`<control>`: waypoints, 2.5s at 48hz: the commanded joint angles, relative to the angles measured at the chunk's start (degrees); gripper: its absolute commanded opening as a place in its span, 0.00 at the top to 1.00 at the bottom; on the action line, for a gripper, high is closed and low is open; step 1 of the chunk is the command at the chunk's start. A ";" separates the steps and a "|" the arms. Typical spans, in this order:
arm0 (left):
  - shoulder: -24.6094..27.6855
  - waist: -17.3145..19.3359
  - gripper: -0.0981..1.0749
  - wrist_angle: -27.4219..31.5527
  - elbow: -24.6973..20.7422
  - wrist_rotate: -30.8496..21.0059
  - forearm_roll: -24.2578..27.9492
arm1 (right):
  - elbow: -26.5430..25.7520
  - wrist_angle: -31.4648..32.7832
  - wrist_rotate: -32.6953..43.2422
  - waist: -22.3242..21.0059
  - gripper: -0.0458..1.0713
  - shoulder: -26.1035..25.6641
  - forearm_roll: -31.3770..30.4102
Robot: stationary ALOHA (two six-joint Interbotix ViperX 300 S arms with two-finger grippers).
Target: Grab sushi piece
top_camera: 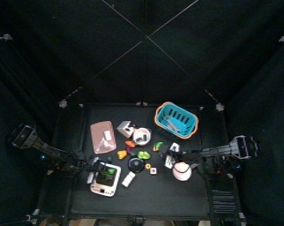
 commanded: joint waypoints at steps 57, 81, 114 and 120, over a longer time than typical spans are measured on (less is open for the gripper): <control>18.54 8.53 0.07 -6.33 -18.90 0.00 2.81 | -5.71 -8.61 -0.09 10.02 0.17 5.89 -1.32; 22.76 9.93 0.07 -6.42 -21.71 0.09 1.58 | -7.12 -8.09 0.00 10.11 0.17 8.61 -2.29; 39.73 14.77 0.07 -6.24 -39.29 0.26 4.22 | 0.18 3.69 0.62 9.05 0.17 -5.62 -0.35; 42.01 14.77 0.07 -6.15 -41.84 0.26 5.36 | 2.37 3.69 0.62 8.00 0.17 -8.35 -0.18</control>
